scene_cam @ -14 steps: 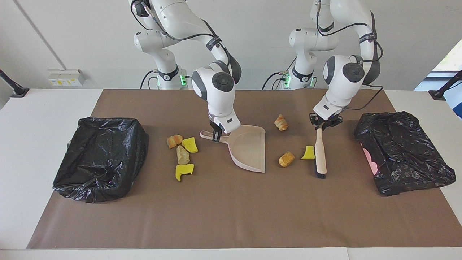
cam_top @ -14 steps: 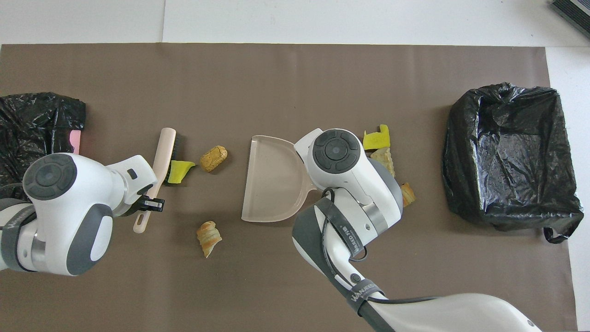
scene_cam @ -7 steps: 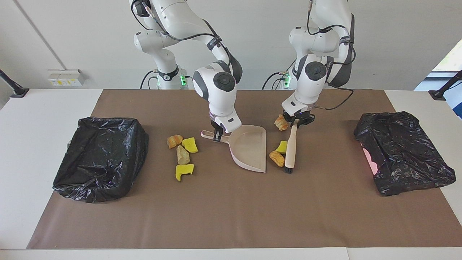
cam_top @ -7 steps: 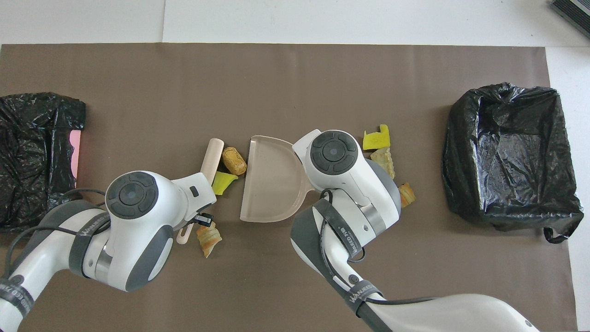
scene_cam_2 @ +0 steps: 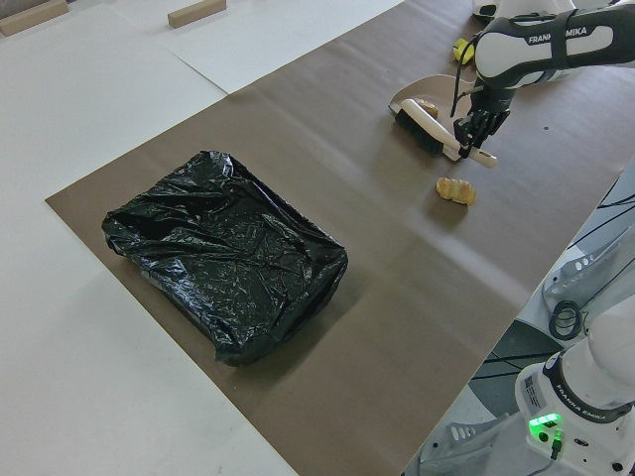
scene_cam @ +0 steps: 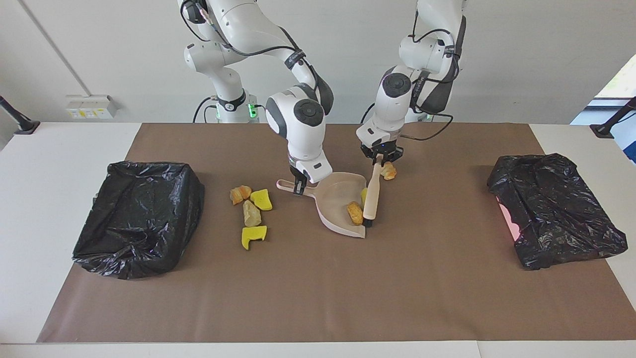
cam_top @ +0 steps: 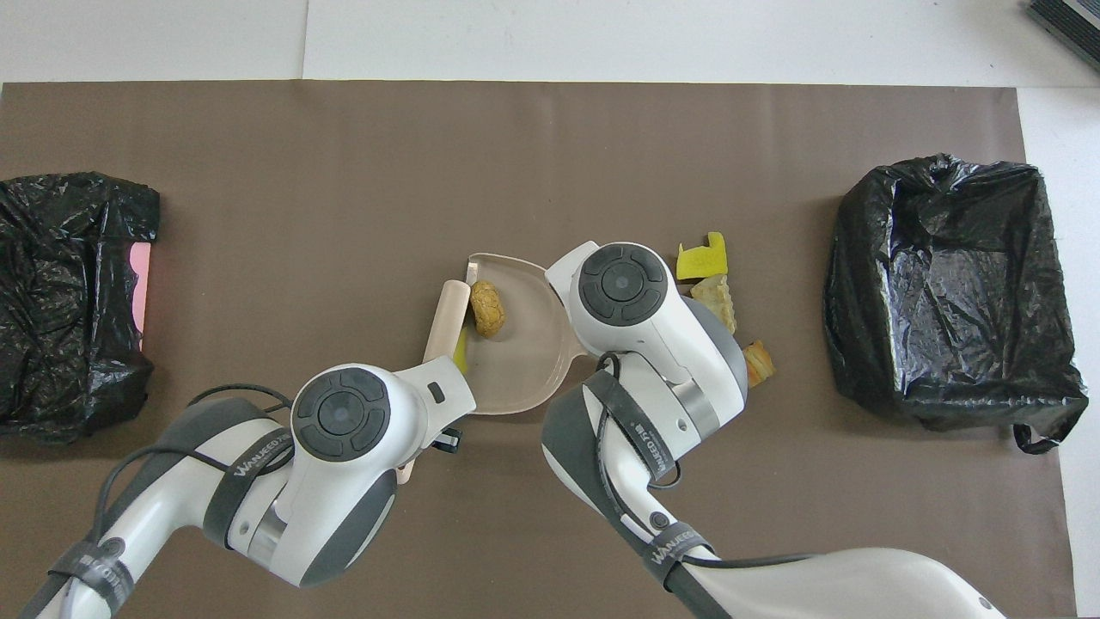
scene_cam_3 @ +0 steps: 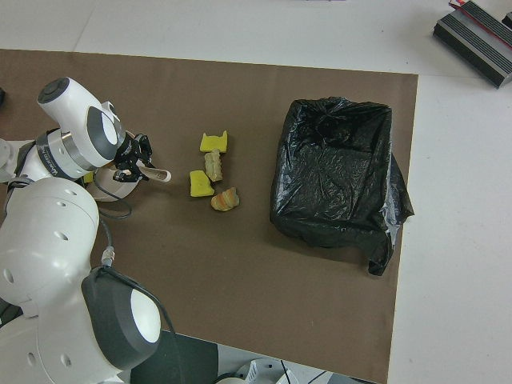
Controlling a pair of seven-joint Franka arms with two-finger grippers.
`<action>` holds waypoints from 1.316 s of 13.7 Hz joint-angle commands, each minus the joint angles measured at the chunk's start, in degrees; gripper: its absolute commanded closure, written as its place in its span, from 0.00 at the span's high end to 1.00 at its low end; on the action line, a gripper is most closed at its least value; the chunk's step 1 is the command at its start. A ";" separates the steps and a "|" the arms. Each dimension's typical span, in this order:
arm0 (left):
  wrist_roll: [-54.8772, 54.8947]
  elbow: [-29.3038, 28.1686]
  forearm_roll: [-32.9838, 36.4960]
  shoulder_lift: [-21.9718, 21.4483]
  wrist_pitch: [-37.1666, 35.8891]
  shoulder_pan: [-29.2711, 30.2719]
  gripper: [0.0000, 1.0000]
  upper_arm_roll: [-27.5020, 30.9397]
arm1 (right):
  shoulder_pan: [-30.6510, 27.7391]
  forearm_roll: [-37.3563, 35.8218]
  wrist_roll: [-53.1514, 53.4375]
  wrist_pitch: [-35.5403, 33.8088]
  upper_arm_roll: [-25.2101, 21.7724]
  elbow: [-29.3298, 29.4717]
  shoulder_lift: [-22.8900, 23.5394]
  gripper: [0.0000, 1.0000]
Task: Sweep and dump trash in bin
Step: 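Sweep the trash bits toward the dustpan with the left gripper's brush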
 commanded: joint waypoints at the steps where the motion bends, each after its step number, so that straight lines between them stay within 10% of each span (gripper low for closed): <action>1: -2.03 0.55 -0.87 -1.17 -2.70 -2.67 0.00 0.57 | 0.00 0.48 1.13 0.00 0.02 -0.63 -0.42 0.00; 11: -16.96 3.82 -0.87 -8.54 -18.86 -3.11 0.00 0.74 | 0.00 2.33 0.43 -0.79 0.02 -2.74 -1.47 0.00; 18: -47.98 -4.52 -0.87 -14.35 -21.34 -6.09 0.00 0.48 | 0.00 1.63 -0.10 -0.79 0.02 -2.74 -1.47 0.00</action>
